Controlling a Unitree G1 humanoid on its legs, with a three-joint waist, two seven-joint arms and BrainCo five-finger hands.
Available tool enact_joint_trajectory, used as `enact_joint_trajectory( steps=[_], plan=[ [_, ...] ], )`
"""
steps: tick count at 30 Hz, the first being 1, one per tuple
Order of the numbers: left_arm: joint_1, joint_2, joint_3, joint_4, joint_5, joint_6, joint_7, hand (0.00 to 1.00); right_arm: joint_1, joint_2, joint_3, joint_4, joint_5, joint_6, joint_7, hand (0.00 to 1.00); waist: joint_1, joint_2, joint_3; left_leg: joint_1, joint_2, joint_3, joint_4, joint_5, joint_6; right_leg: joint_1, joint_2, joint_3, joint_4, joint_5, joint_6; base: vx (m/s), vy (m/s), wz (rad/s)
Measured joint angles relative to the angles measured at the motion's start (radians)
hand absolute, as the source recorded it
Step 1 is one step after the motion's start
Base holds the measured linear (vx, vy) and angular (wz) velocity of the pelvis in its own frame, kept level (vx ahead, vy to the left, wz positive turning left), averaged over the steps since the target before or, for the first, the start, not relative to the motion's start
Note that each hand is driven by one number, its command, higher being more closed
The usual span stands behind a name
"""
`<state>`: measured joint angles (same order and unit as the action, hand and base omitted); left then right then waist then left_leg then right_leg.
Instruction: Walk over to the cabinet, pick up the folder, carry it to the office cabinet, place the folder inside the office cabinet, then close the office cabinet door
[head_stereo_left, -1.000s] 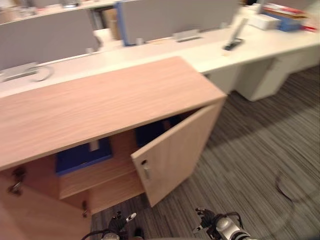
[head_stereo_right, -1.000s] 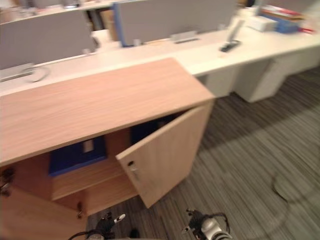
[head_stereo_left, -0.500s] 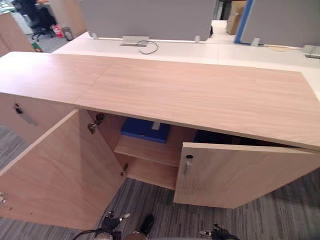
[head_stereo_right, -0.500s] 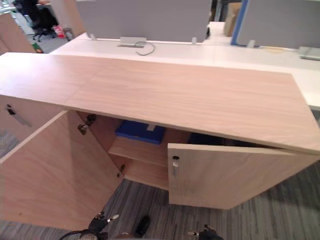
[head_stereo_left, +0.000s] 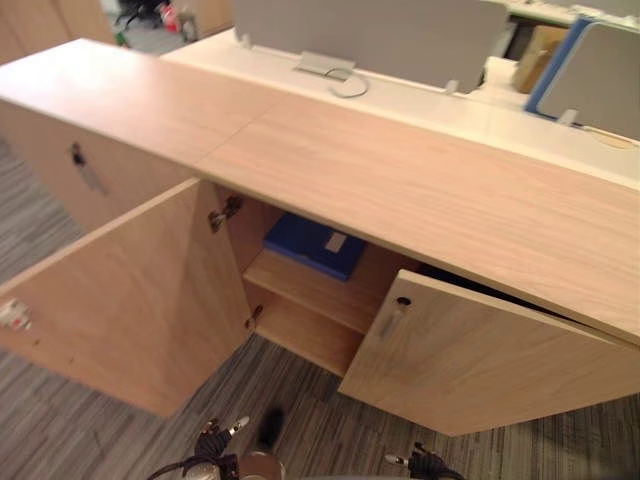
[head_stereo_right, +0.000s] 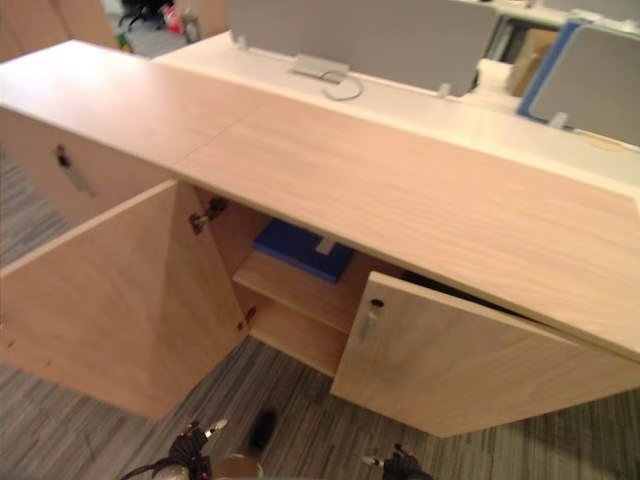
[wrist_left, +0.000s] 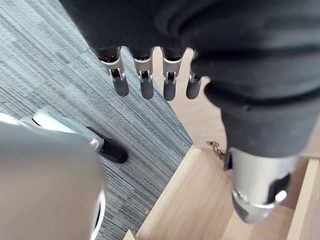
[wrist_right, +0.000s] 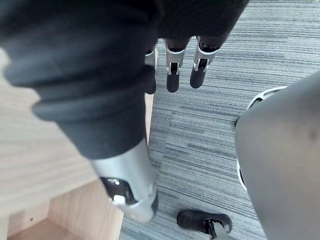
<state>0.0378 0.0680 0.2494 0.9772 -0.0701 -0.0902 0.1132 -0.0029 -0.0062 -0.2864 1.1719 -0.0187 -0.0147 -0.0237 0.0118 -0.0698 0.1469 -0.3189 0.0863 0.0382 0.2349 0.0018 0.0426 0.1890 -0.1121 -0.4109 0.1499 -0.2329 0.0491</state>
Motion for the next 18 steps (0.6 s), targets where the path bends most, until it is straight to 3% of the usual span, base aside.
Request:
enact_joint_trajectory(
  steps=[1,3,4,5,6,7,8,11,12,13,14,18],
  plan=[
    [-0.003,-0.003,0.008,-0.016,-0.005,-0.004,0.001,0.0,-0.004,-0.002,-0.009,0.0,0.002,0.001,0.0,0.0,0.01,0.009,0.011,-0.035,0.042,0.089,0.137,-0.024,0.001,0.001,-0.003,-0.012,0.006,0.0,0.0,-0.04,0.094,0.63],
    [0.022,-0.004,-0.022,-0.024,-0.003,-0.005,0.003,0.0,0.014,-0.019,-0.015,-0.001,0.053,0.002,-0.002,0.0,0.018,0.041,-0.007,-0.044,0.137,0.218,0.498,-0.156,-0.009,0.007,-0.016,-0.03,0.007,-0.001,0.013,0.08,0.191,0.21],
    [0.029,-0.004,-0.036,-0.02,0.0,-0.005,0.003,0.0,0.018,-0.022,-0.015,-0.003,0.071,-0.001,-0.002,0.0,0.017,0.052,-0.011,-0.026,0.149,0.228,0.528,-0.183,-0.021,0.007,-0.016,-0.031,0.008,0.0,0.02,0.19,0.308,0.44],
    [0.023,-0.007,-0.068,0.013,0.013,-0.002,0.001,0.0,0.02,-0.032,-0.027,-0.016,0.103,-0.008,-0.002,0.0,0.001,0.091,-0.02,0.011,0.136,0.254,0.451,-0.251,-0.037,0.005,-0.002,-0.059,0.027,-0.002,0.037,0.17,0.267,0.7],
    [0.015,-0.005,-0.081,0.019,0.021,0.001,-0.001,0.0,0.018,-0.026,-0.044,-0.016,0.113,-0.008,-0.002,0.0,-0.007,0.082,-0.017,0.024,0.107,0.252,0.396,-0.26,-0.032,-0.003,-0.014,-0.077,0.034,-0.002,0.038,0.17,0.213,1.31],
    [0.012,0.001,-0.091,0.01,0.025,-0.003,-0.005,0.0,0.017,-0.013,-0.06,0.0,0.116,-0.005,-0.001,0.0,-0.008,0.048,-0.012,0.037,0.036,0.228,0.302,-0.22,-0.014,-0.02,-0.054,-0.09,0.044,0.0,0.034,0.1,0.141,1.29],
    [0.012,0.004,-0.091,0.007,0.032,-0.003,-0.008,0.0,0.016,-0.007,-0.084,0.012,0.116,-0.005,-0.001,0.0,0.006,0.041,-0.01,0.073,-0.015,0.209,0.215,-0.175,-0.003,-0.014,-0.059,-0.083,0.023,-0.002,0.033,0.06,0.089,1.12],
    [0.025,0.008,-0.104,0.03,0.058,0.006,-0.016,0.0,0.018,-0.011,-0.084,0.004,0.117,-0.007,0.002,0.0,-0.007,0.057,-0.019,0.189,-0.1,0.178,-0.041,-0.04,-0.001,-0.032,-0.042,-0.086,-0.045,0.019,0.006,-0.03,-0.01,0.64],
    [0.025,0.008,-0.129,0.043,0.074,0.008,-0.023,0.0,0.019,-0.018,-0.085,-0.007,0.12,-0.009,0.002,0.0,-0.022,0.065,-0.024,0.229,-0.129,0.153,-0.141,0.016,0.001,-0.048,-0.045,-0.081,-0.037,0.057,0.002,-0.02,0.001,0.63],
    [0.029,0.005,-0.157,0.054,0.081,0.009,-0.035,0.0,0.02,-0.03,-0.085,-0.007,0.12,-0.007,0.001,0.0,-0.027,0.086,-0.035,0.267,-0.146,0.136,-0.267,0.082,-0.012,-0.068,-0.049,-0.086,-0.033,0.069,0.023,0.0,0.004,0.54],
    [0.031,0.0,-0.157,0.053,0.082,0.009,-0.036,0.0,0.02,-0.03,-0.086,-0.008,0.119,-0.007,0.001,0.0,-0.024,0.091,-0.036,0.278,-0.147,0.133,-0.311,0.106,-0.016,-0.071,-0.046,-0.089,-0.035,0.071,0.028,0.02,-0.013,0.35],
    [0.028,-0.004,-0.178,0.054,0.077,0.012,-0.066,0.0,0.021,-0.031,-0.124,-0.007,0.116,-0.003,0.001,0.0,-0.027,0.091,-0.025,0.293,-0.146,0.122,-0.33,0.12,-0.022,-0.061,-0.042,-0.105,-0.041,0.072,0.03,-0.02,-0.033,0.07]
  ],
)
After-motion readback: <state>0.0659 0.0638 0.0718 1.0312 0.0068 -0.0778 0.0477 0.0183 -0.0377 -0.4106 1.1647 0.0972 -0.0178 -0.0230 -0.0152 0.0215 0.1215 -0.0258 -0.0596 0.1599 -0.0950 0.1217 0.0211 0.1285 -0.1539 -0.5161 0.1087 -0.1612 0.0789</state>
